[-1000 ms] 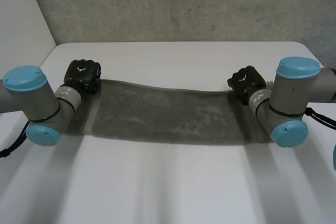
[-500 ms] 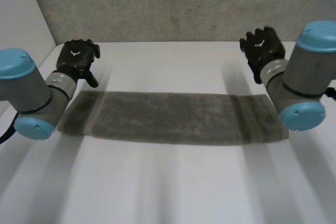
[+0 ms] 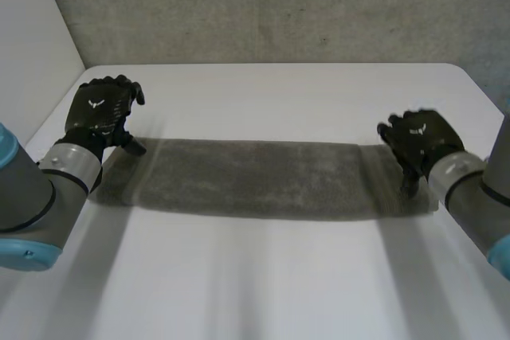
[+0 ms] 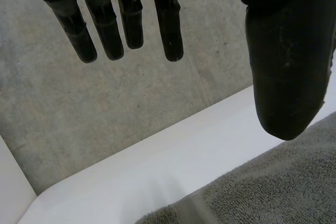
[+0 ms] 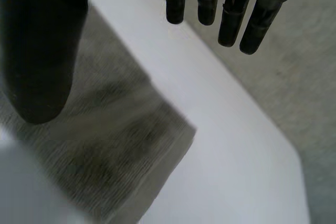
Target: Fold the towel.
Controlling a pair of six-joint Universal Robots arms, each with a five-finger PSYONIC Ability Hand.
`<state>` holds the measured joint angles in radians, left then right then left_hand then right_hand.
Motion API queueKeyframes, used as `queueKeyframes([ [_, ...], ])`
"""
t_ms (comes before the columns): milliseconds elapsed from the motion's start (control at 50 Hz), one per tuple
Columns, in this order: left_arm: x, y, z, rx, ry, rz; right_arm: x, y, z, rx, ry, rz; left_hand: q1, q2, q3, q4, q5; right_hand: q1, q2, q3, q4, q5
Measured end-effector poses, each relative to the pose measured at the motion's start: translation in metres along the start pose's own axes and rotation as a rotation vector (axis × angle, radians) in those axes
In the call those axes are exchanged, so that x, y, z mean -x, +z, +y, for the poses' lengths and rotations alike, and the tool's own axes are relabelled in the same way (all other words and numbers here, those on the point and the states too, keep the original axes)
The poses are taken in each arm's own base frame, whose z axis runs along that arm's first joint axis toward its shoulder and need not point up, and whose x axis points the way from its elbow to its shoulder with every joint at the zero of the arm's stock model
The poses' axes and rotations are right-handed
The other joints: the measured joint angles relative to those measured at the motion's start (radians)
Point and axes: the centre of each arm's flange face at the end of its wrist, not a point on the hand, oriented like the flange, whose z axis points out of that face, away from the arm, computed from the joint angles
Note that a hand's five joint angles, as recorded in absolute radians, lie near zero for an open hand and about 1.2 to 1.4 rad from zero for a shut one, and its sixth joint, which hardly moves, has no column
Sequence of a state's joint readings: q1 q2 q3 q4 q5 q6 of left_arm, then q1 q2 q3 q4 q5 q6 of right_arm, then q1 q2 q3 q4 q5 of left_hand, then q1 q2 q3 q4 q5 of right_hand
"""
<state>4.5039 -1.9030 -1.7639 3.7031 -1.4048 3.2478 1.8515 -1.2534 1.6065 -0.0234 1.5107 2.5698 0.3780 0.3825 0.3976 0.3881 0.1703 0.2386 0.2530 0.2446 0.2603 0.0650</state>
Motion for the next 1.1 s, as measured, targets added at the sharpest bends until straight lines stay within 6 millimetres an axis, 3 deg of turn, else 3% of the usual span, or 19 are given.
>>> queueKeyframes([
  [200, 0.003, 0.001, 0.008, -0.067, 0.012, -0.016, 0.001, 0.032, 0.052, 0.046, 0.028, -0.046, 0.0, 0.0, 0.0, -0.001, 0.0, 0.034, 0.006, 0.021, 0.005, 0.033],
  [380, 0.007, 0.002, 0.008, -0.082, 0.016, -0.03, 0.004, 0.045, 0.072, 0.09, -0.006, -0.061, 0.0, 0.0, 0.0, -0.001, 0.0, 0.206, 0.187, 0.204, 0.19, 0.223],
  [440, 0.007, 0.002, 0.009, -0.081, 0.015, -0.03, 0.004, 0.047, 0.076, 0.099, -0.011, -0.064, 0.0, 0.0, 0.0, -0.001, 0.0, 0.391, 0.367, 0.376, 0.359, 0.387],
  [560, 0.007, 0.003, 0.01, -0.079, 0.015, -0.028, -0.001, 0.052, 0.078, 0.102, -0.008, -0.056, 0.0, 0.0, 0.0, -0.001, -0.001, 1.042, 1.058, 1.04, 1.043, 1.069],
  [620, 0.007, 0.003, 0.01, -0.079, 0.015, -0.028, -0.007, 0.053, 0.079, 0.101, -0.004, -0.04, 0.0, 0.0, 0.0, -0.001, -0.001, 1.067, 1.067, 1.064, 1.075, 1.089],
  [800, 0.007, 0.004, 0.012, -0.074, 0.014, -0.028, -0.061, 0.063, 0.082, 0.11, 0.011, 0.096, 0.0, 0.0, 0.0, -0.001, 0.0, 1.068, 1.067, 1.064, 1.076, 1.089],
  [960, 0.007, 0.004, 0.014, -0.07, 0.014, -0.028, -0.145, 0.066, 0.111, 0.196, -0.109, 0.289, 0.0, 0.0, 0.0, -0.001, -0.001, 1.068, 1.067, 1.069, 1.077, 1.09],
  [1040, 0.007, 0.004, 0.014, -0.07, 0.014, -0.029, -0.167, 0.064, 0.114, 0.224, -0.167, 0.348, 0.0, 0.0, 0.0, -0.001, -0.001, 1.069, 1.067, 1.069, 1.077, 1.09],
  [1100, 0.007, 0.004, 0.014, -0.07, 0.014, -0.029, -0.171, 0.063, 0.102, 0.212, -0.2, 0.378, 0.0, 0.0, 0.0, -0.001, 0.0, 1.071, 1.067, 1.069, 1.077, 1.09],
])
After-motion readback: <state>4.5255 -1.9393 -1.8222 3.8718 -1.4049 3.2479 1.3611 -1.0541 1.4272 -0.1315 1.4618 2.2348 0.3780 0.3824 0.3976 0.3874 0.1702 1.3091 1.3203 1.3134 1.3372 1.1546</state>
